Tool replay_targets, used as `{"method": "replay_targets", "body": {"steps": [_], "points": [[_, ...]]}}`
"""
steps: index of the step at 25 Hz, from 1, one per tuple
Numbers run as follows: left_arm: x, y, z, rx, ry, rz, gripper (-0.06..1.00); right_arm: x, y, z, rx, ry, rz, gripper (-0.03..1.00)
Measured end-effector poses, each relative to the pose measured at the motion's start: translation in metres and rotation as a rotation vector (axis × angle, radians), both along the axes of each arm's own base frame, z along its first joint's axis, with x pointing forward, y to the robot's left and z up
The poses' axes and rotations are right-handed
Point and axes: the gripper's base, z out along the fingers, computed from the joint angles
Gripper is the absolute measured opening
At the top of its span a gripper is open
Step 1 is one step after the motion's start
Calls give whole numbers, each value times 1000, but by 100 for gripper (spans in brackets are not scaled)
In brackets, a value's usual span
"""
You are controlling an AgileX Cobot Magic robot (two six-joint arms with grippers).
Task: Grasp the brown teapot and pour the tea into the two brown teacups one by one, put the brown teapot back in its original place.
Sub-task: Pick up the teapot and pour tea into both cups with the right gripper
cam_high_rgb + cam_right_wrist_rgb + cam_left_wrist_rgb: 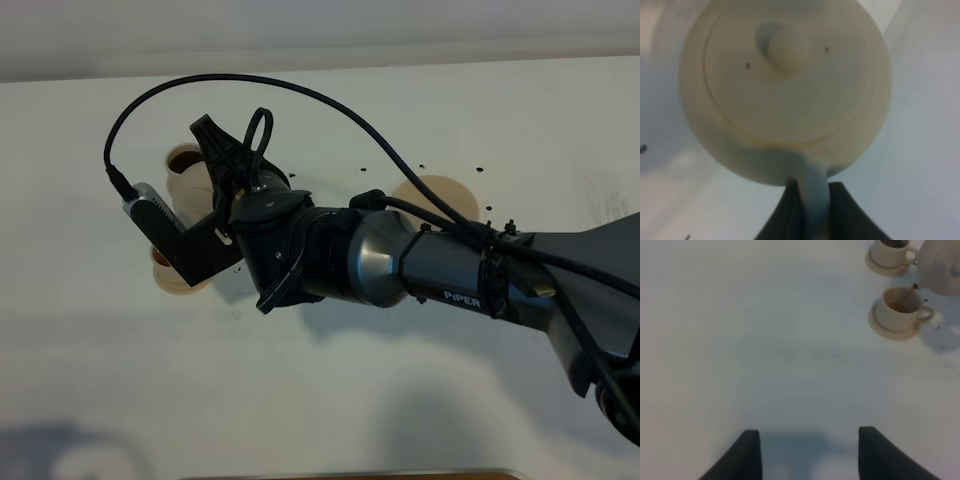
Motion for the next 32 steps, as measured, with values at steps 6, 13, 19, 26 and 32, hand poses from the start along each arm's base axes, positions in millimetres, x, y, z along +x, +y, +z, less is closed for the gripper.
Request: {"method": "replay_targets", "body": {"steps": [6, 13, 19, 26, 32], "points": [[0, 0, 0, 0, 0, 0, 50, -1, 1, 1, -8, -9, 10, 8], [0, 0, 0, 0, 0, 0, 50, 0, 1, 1, -60, -25, 45, 8], [0, 0, 0, 0, 0, 0, 50, 0, 1, 1, -94, -34, 63, 8], [0, 0, 0, 0, 0, 0, 50, 0, 1, 1, -96, -35, 65, 8], [0, 0, 0, 0, 0, 0, 50, 0, 1, 1, -96, -35, 65, 8]]}}
